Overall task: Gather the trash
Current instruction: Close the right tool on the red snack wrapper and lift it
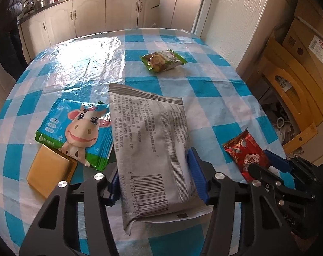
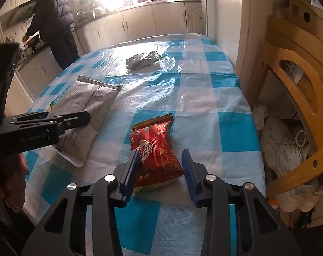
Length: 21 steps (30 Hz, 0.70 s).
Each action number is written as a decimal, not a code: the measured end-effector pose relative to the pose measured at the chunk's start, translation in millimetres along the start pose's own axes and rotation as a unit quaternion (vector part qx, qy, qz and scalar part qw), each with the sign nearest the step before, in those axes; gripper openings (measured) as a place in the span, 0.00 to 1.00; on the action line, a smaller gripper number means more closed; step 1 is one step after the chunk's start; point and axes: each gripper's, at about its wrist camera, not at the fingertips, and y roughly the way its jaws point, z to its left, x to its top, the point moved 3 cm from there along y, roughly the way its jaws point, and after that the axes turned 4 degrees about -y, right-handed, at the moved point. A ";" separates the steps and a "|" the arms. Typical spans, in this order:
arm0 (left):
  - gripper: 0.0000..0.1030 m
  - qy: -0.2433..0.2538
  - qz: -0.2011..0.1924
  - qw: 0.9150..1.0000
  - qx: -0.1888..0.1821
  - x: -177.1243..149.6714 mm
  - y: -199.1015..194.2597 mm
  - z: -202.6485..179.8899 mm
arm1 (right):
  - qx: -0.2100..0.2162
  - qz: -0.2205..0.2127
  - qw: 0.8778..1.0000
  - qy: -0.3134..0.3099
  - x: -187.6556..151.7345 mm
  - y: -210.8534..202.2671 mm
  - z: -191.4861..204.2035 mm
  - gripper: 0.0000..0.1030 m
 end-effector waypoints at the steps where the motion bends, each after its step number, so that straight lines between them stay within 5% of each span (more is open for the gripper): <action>1: 0.53 -0.001 0.000 1.000 -0.003 0.0 -0.8 1.2 | -0.003 0.000 1.000 0.002 0.4 -0.3 -0.3 0.39; 9: 0.55 -0.003 0.010 1.000 -0.024 -3.2 0.4 9.1 | 0.000 0.005 1.000 0.012 3.0 1.8 0.5 0.47; 13: 0.67 0.018 0.012 1.000 -0.018 -7.1 1.5 7.6 | -0.006 0.006 1.000 0.001 4.5 4.9 4.9 0.70; 15: 0.77 0.038 0.011 0.999 -0.014 -9.2 2.5 3.2 | -0.015 0.008 1.000 -0.007 5.3 7.2 6.3 0.70; 21: 0.80 0.096 0.001 0.995 0.014 -16.8 6.2 -14.9 | -0.034 0.023 0.999 -0.028 7.6 16.5 8.7 0.70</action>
